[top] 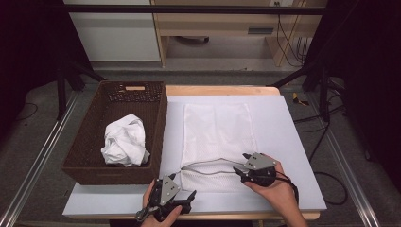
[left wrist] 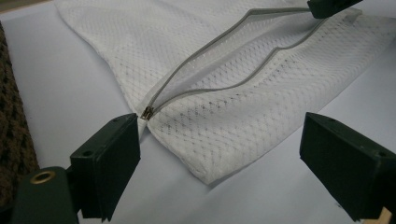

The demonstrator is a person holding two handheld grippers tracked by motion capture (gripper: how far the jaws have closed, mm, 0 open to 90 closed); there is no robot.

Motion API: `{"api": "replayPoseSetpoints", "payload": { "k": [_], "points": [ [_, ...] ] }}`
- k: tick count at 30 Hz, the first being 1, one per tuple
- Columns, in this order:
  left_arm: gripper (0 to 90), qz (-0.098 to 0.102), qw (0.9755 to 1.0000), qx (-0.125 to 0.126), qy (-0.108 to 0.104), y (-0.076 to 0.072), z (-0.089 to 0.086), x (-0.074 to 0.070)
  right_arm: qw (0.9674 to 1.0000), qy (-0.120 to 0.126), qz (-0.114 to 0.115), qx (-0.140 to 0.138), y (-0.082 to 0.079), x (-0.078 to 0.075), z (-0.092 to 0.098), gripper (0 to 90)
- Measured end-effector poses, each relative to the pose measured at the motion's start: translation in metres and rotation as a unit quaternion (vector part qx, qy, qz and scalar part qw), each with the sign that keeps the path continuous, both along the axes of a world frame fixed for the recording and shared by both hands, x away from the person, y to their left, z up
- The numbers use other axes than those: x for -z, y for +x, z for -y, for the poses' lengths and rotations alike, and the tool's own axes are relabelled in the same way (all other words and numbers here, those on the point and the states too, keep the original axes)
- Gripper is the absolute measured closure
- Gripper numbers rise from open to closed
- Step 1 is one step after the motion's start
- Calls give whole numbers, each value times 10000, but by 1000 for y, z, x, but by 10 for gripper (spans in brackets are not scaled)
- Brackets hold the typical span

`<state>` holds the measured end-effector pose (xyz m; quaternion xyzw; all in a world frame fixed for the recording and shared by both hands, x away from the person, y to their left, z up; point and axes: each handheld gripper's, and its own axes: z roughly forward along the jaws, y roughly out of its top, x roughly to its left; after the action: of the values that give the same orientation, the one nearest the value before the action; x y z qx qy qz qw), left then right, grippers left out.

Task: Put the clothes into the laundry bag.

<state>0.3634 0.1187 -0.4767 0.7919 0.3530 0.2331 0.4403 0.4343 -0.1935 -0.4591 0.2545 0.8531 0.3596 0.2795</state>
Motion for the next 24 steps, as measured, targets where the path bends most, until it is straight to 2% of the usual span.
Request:
{"api": "replayPoseSetpoints", "payload": {
  "k": [9,10,14,20,24],
  "points": [
    [129,-98,9999,91,4,0,3,2,9996,-231,-160,-31,11,10,-7,518],
    [130,-98,9999,94,-10,0,4,2,9993,-288,-210,-54,13,12,-9,555],
    [131,-118,9999,125,2,0,4,2,9991,-388,-170,-74,17,14,-13,595],
    [134,-122,9998,141,-4,0,4,1,9984,-513,-151,-181,17,13,-21,779],
    [135,-138,9998,127,-26,0,4,1,9979,-552,-189,-268,14,13,-24,828]
  ]
}}
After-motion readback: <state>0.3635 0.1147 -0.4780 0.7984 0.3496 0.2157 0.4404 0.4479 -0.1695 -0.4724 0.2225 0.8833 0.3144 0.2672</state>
